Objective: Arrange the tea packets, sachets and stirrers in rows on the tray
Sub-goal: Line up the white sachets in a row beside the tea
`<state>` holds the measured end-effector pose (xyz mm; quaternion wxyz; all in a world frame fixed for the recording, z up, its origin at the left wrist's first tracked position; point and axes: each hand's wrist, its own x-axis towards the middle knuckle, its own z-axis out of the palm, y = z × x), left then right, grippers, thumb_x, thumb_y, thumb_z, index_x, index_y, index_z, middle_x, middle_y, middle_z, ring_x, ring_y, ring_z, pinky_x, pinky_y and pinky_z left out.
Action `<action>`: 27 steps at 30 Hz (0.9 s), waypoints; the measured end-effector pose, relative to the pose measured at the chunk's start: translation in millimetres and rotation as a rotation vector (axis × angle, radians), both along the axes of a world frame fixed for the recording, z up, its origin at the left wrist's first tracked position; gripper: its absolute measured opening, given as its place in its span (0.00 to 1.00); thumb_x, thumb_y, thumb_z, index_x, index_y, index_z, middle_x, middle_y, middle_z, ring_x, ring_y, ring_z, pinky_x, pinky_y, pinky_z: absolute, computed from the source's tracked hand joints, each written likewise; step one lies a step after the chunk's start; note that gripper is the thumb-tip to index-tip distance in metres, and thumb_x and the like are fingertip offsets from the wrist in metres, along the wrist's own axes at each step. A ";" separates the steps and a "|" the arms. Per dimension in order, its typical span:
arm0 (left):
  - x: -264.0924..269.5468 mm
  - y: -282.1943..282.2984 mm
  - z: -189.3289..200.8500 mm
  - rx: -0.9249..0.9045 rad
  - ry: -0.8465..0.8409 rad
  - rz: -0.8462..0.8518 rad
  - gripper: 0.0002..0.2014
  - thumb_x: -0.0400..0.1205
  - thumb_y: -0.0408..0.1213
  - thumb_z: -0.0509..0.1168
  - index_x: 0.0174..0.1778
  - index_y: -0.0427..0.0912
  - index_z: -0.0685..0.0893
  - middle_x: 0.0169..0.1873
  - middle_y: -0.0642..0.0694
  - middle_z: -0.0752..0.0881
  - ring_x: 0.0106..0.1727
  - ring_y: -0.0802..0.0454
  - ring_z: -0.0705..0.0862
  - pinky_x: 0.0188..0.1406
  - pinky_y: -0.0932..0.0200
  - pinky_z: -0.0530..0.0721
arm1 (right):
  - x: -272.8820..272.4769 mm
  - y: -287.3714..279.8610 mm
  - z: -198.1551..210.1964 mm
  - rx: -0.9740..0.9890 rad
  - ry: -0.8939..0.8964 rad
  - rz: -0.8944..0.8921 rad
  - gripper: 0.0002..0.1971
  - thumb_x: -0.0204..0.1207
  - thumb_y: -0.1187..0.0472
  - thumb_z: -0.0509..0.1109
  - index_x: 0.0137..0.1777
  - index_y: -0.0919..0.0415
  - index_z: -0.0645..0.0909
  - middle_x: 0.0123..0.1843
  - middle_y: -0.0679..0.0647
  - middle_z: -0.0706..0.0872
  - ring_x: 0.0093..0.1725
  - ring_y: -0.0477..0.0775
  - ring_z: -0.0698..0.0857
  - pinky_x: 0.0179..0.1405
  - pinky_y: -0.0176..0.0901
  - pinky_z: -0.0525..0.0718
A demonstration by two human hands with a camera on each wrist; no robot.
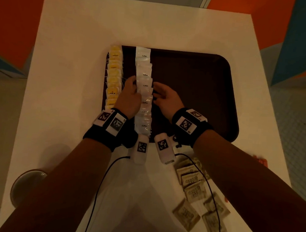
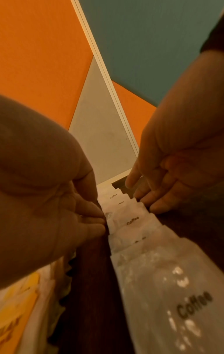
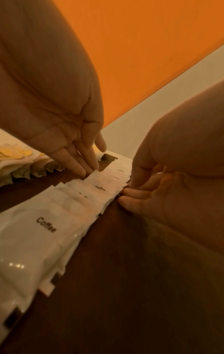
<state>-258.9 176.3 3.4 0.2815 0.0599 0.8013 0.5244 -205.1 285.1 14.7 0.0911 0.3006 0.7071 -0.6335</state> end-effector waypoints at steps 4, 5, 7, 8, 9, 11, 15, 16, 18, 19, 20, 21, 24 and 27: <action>-2.9 -0.9 1.2 0.018 -0.046 0.026 0.28 0.82 0.26 0.54 0.79 0.41 0.55 0.71 0.39 0.73 0.63 0.56 0.72 0.61 0.60 0.72 | -3.0 -1.5 0.9 0.000 0.000 0.032 0.27 0.77 0.77 0.59 0.76 0.64 0.65 0.76 0.60 0.71 0.74 0.57 0.73 0.73 0.52 0.74; -3.3 -1.3 0.1 0.024 -0.057 0.029 0.28 0.82 0.27 0.54 0.79 0.41 0.55 0.69 0.39 0.74 0.64 0.55 0.74 0.62 0.58 0.74 | -3.6 -1.8 1.2 -0.001 -0.009 0.044 0.27 0.76 0.76 0.60 0.76 0.63 0.65 0.77 0.60 0.71 0.74 0.57 0.73 0.73 0.54 0.74; -3.8 -1.1 0.7 0.033 -0.082 0.040 0.29 0.82 0.27 0.55 0.79 0.42 0.56 0.66 0.41 0.77 0.64 0.50 0.77 0.64 0.53 0.76 | -4.6 -0.9 1.1 0.004 -0.017 0.060 0.28 0.76 0.75 0.60 0.76 0.62 0.65 0.77 0.59 0.70 0.74 0.57 0.73 0.73 0.53 0.73; -3.9 -1.2 1.1 0.032 -0.091 0.039 0.29 0.82 0.27 0.55 0.79 0.42 0.56 0.64 0.43 0.76 0.63 0.50 0.77 0.64 0.54 0.76 | -4.7 0.0 0.8 0.009 -0.021 0.060 0.27 0.77 0.76 0.59 0.76 0.62 0.65 0.77 0.59 0.70 0.74 0.56 0.72 0.73 0.52 0.73; -4.3 -1.3 0.8 0.027 -0.090 0.036 0.28 0.83 0.28 0.55 0.79 0.42 0.55 0.64 0.45 0.76 0.62 0.53 0.76 0.62 0.57 0.75 | -4.4 1.1 0.3 0.016 -0.023 0.056 0.28 0.76 0.77 0.58 0.76 0.62 0.65 0.77 0.59 0.70 0.74 0.56 0.72 0.73 0.51 0.73; -4.8 -1.6 2.0 0.012 -0.069 0.022 0.28 0.84 0.30 0.56 0.79 0.41 0.55 0.68 0.44 0.73 0.62 0.56 0.72 0.59 0.63 0.71 | -3.7 3.3 -1.2 0.027 -0.021 0.045 0.28 0.76 0.79 0.56 0.75 0.62 0.66 0.77 0.59 0.70 0.75 0.57 0.72 0.73 0.51 0.73; -1.6 -3.7 11.8 0.025 -0.029 0.008 0.26 0.84 0.28 0.54 0.79 0.38 0.56 0.70 0.43 0.72 0.66 0.54 0.73 0.56 0.71 0.68 | -2.3 6.6 -0.4 0.062 -0.048 0.040 0.28 0.76 0.78 0.56 0.76 0.61 0.66 0.77 0.57 0.70 0.74 0.56 0.72 0.73 0.50 0.73; 1.3 -5.8 16.2 0.063 -0.022 0.020 0.25 0.83 0.27 0.53 0.78 0.37 0.58 0.65 0.46 0.75 0.62 0.57 0.76 0.56 0.70 0.72 | -1.6 7.6 0.8 0.068 -0.054 0.030 0.28 0.76 0.78 0.56 0.76 0.61 0.66 0.77 0.57 0.70 0.74 0.55 0.73 0.73 0.50 0.73; 8.4 -12.6 21.6 0.136 -0.011 0.054 0.22 0.83 0.25 0.53 0.74 0.39 0.65 0.61 0.49 0.78 0.58 0.59 0.79 0.62 0.63 0.77 | 0.8 8.4 6.4 0.055 -0.038 -0.009 0.27 0.76 0.78 0.56 0.75 0.61 0.67 0.76 0.58 0.72 0.73 0.55 0.73 0.73 0.50 0.74; 13.3 -17.0 23.9 0.162 -0.004 0.060 0.21 0.82 0.25 0.53 0.72 0.40 0.68 0.64 0.46 0.78 0.62 0.56 0.79 0.66 0.56 0.77 | 2.9 8.2 10.6 0.044 -0.020 -0.039 0.26 0.77 0.78 0.57 0.74 0.62 0.68 0.75 0.58 0.73 0.72 0.56 0.74 0.72 0.50 0.75; 19.8 -21.6 27.3 0.189 -0.010 0.058 0.20 0.82 0.24 0.54 0.70 0.41 0.71 0.65 0.43 0.78 0.64 0.52 0.79 0.68 0.52 0.77 | 5.0 7.4 15.8 0.026 0.001 -0.068 0.25 0.77 0.78 0.57 0.73 0.62 0.69 0.74 0.58 0.74 0.72 0.55 0.75 0.71 0.49 0.76; 28.4 -26.3 31.6 0.225 -0.032 0.055 0.19 0.82 0.23 0.54 0.67 0.43 0.73 0.64 0.43 0.79 0.64 0.51 0.79 0.66 0.54 0.78 | 7.6 5.8 22.1 -0.001 0.020 -0.092 0.24 0.77 0.77 0.58 0.73 0.63 0.70 0.73 0.58 0.75 0.71 0.55 0.76 0.69 0.47 0.77; 59.5 -41.3 43.9 0.295 -0.076 0.004 0.20 0.81 0.20 0.53 0.57 0.50 0.76 0.54 0.50 0.83 0.56 0.55 0.82 0.55 0.63 0.81 | 18.5 -0.9 42.2 -0.097 0.091 -0.136 0.22 0.78 0.77 0.57 0.71 0.64 0.71 0.69 0.58 0.78 0.66 0.52 0.78 0.58 0.39 0.81; 88.0 -55.4 47.5 0.236 -0.060 -0.124 0.18 0.82 0.21 0.52 0.57 0.48 0.77 0.51 0.52 0.85 0.53 0.56 0.84 0.52 0.64 0.82 | 38.0 -4.9 57.9 -0.168 0.125 -0.157 0.23 0.75 0.79 0.58 0.67 0.62 0.74 0.61 0.53 0.82 0.62 0.50 0.79 0.57 0.39 0.81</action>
